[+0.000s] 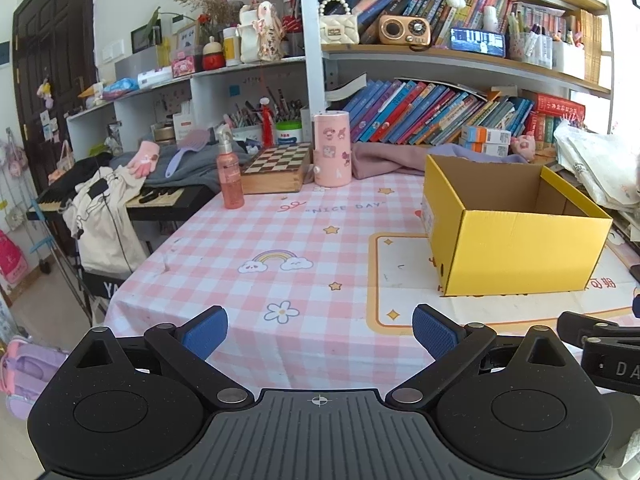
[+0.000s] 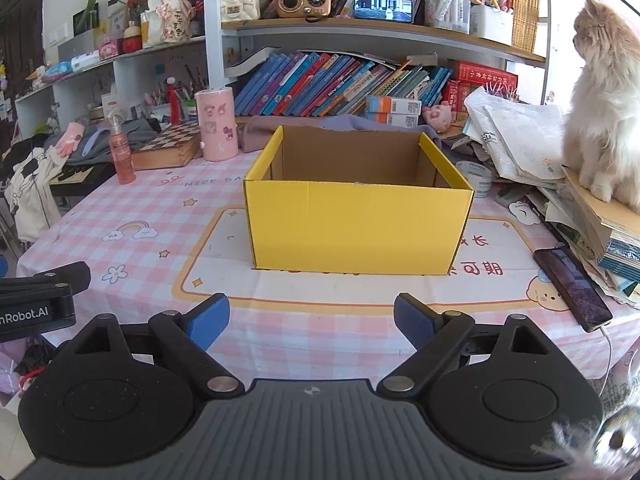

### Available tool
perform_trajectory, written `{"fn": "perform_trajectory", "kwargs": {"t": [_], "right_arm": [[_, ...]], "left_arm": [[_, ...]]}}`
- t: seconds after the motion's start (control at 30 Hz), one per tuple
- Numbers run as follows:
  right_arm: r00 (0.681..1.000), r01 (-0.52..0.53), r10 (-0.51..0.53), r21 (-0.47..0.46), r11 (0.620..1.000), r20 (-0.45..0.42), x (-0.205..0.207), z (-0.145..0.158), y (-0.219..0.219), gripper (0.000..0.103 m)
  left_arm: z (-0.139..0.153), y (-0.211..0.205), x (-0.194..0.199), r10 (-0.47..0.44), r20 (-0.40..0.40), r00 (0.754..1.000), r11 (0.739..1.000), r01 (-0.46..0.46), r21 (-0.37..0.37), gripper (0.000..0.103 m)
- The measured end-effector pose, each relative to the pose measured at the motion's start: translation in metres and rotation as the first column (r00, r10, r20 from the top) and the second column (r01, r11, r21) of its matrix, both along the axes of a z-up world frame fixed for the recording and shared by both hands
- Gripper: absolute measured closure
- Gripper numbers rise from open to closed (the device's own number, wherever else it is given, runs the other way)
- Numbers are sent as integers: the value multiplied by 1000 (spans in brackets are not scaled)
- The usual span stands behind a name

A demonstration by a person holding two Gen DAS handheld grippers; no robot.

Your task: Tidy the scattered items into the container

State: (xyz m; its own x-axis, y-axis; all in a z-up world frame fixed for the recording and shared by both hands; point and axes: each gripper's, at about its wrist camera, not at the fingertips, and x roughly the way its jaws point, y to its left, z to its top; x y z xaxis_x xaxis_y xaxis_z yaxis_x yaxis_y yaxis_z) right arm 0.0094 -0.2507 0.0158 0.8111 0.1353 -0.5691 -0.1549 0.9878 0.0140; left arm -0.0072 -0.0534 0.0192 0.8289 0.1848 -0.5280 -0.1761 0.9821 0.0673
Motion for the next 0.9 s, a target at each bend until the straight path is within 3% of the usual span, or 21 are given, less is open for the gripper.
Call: {"fn": "perform_trajectory", "kwargs": {"t": [0.4, 0.9], "right_arm": [[1000, 17, -17, 5, 1000, -9, 3, 0, -4, 9], [998, 28, -27, 17, 999, -62, 8, -9, -4, 6]], "left_arm": [[0, -2, -1, -24, 0, 1000, 1000, 24, -13, 0], [-6, 0, -2, -8, -57, 998, 999, 6, -36, 0]]}}
